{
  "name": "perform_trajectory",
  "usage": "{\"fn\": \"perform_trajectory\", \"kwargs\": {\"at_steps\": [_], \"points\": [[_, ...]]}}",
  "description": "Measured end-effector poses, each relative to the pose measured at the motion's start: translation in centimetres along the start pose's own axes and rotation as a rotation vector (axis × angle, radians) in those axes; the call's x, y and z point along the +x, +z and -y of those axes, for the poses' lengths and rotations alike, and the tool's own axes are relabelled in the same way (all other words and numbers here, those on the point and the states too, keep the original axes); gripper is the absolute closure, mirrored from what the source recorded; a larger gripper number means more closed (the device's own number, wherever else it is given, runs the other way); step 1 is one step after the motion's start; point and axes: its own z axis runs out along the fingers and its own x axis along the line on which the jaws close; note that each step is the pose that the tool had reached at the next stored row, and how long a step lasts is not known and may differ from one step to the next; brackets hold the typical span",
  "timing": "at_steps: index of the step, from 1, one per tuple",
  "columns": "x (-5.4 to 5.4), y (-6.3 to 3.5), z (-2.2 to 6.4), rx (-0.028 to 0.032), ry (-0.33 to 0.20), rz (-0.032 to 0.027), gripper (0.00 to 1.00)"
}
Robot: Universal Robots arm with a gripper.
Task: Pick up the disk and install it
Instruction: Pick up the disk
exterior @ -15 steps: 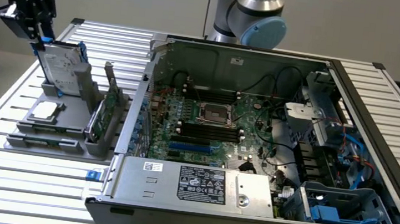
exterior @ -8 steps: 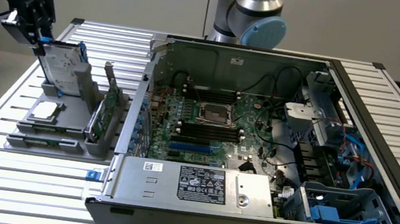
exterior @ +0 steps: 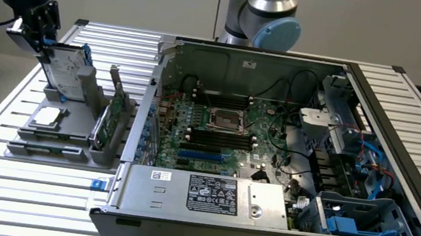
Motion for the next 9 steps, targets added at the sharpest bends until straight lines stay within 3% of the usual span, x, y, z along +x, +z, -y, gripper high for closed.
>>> {"fn": "perform_trajectory", "kwargs": {"at_steps": [9], "points": [[-0.50, 1.12, -0.40, 0.0024, -0.010, -0.0067, 0.50]]}}
